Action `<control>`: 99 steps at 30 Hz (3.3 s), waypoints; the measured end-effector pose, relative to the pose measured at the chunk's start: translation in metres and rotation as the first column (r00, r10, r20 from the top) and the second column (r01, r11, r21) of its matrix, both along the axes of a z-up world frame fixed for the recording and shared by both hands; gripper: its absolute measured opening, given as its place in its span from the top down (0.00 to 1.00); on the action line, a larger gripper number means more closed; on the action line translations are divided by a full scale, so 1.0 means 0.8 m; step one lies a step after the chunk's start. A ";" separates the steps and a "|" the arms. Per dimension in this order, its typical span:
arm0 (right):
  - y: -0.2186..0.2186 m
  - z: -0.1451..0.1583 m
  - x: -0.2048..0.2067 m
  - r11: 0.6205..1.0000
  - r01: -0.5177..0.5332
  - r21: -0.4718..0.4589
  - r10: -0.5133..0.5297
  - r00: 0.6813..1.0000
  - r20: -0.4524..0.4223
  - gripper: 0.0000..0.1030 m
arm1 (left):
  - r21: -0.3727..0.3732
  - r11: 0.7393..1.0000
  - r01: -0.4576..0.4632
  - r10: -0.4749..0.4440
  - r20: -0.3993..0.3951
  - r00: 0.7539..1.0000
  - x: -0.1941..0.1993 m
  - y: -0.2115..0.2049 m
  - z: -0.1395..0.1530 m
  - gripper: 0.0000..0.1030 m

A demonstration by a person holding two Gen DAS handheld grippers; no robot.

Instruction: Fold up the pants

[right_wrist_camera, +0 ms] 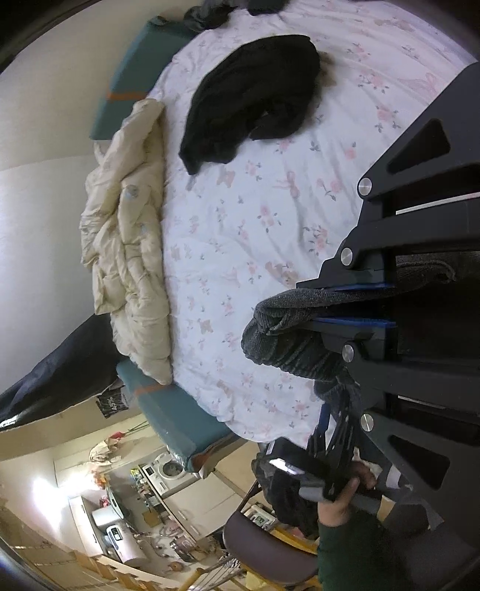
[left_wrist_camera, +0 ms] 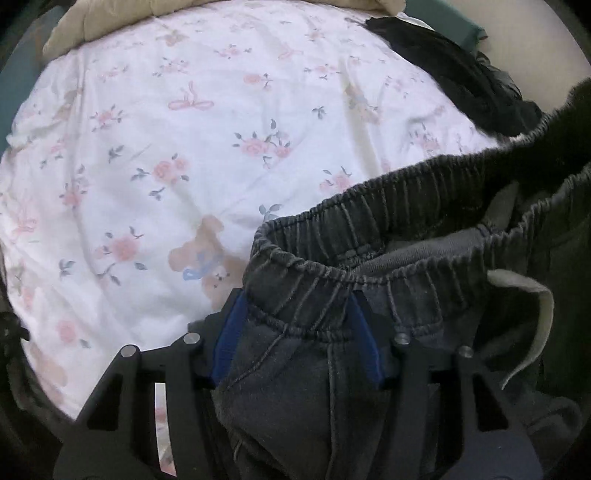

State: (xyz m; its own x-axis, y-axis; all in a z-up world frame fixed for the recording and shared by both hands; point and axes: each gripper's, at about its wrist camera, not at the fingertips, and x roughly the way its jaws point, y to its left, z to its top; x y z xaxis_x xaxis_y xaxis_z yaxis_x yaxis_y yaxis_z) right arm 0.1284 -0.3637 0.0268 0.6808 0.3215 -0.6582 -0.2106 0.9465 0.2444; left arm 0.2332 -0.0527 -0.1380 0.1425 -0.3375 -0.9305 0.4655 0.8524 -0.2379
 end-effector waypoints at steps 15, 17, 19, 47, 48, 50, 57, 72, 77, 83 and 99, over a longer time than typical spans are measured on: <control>-0.010 0.009 0.010 0.997 0.011 0.074 -0.006 0.998 -0.060 0.90 | -0.079 0.990 -0.115 0.137 0.395 0.908 -0.076 0.090 0.224 0.92; -0.004 0.032 0.012 0.998 -0.011 0.067 0.014 0.999 -0.034 0.90 | -0.092 0.987 -0.130 0.158 0.452 0.878 -0.085 0.104 0.266 0.92; 0.007 0.066 0.020 0.999 -0.038 0.032 0.037 0.999 0.018 0.90 | -0.084 0.986 -0.145 0.168 0.528 0.832 -0.083 0.113 0.313 0.92; 0.145 0.136 0.672 0.798 0.218 -0.562 -0.090 0.965 0.247 0.91 | 0.329 0.791 -0.517 -0.009 0.850 0.527 0.513 0.001 0.323 0.88; 0.145 0.119 0.685 0.796 0.206 -0.569 -0.094 0.971 0.220 0.91 | 0.356 0.782 -0.511 -0.020 0.834 0.551 0.528 -0.001 0.303 0.87; 0.145 0.077 0.712 0.794 0.182 -0.579 -0.101 0.980 0.170 0.91 | 0.368 0.768 -0.525 -0.005 0.822 0.569 0.552 -0.002 0.261 0.85; 0.135 -0.065 0.726 0.789 0.101 -0.605 -0.136 0.991 -0.012 0.23 | 0.333 0.725 -0.603 0.172 0.760 0.627 0.574 0.027 0.164 0.23; 0.086 -0.074 0.551 0.918 0.004 -0.397 -0.090 0.976 -0.199 0.23 | 0.263 0.833 -0.486 0.333 0.464 0.821 0.385 0.066 0.118 0.23; 0.090 -0.041 0.428 0.963 0.002 -0.268 -0.060 0.976 -0.210 0.23 | 0.140 0.860 -0.491 0.406 0.397 0.823 0.268 0.076 0.146 0.22; 0.102 -0.032 0.262 0.992 -0.031 -0.124 0.002 0.974 -0.225 0.23 | 0.040 0.863 -0.503 0.476 0.266 0.838 0.104 0.094 0.134 0.22; 0.007 -0.223 0.104 0.969 0.241 0.045 -0.153 0.739 -0.656 0.22 | 0.044 0.753 -0.657 0.644 0.159 0.748 -0.094 0.141 0.061 0.22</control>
State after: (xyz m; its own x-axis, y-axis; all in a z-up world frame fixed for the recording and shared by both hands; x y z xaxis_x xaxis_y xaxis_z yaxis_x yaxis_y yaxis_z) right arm 0.2117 -0.3581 -0.1519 0.1672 0.3335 -0.9278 0.2262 0.9030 0.3653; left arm 0.1580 0.0604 -0.0888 0.4136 -0.0348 -0.9098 -0.1898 0.9740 -0.1235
